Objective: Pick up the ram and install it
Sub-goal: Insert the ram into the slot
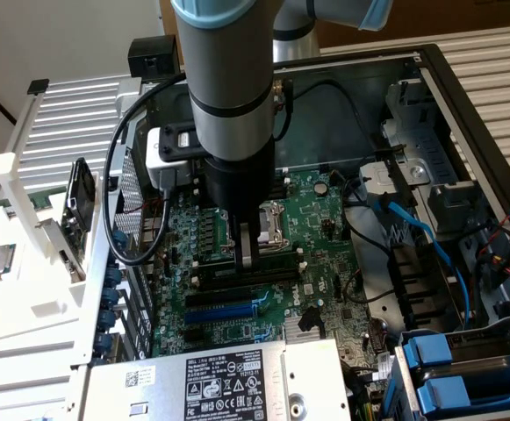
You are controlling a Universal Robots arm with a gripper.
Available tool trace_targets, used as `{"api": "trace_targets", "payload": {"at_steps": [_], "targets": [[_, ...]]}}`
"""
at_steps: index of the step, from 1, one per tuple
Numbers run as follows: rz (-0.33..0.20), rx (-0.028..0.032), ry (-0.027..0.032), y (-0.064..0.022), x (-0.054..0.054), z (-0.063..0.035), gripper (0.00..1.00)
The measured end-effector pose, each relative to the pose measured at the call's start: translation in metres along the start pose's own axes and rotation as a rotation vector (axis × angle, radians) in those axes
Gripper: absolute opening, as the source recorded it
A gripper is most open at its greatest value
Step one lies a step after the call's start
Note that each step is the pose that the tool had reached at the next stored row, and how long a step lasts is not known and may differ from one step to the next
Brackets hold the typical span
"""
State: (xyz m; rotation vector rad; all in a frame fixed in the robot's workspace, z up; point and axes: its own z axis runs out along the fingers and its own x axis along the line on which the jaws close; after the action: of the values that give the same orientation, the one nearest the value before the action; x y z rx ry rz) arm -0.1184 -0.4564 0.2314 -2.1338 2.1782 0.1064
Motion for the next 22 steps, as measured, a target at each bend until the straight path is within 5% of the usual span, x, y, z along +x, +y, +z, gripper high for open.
{"api": "trace_targets", "payload": {"at_steps": [22], "targets": [[0.000, -0.0001, 0.0000, 0.0005, 0.0002, 0.0018, 0.12]]}}
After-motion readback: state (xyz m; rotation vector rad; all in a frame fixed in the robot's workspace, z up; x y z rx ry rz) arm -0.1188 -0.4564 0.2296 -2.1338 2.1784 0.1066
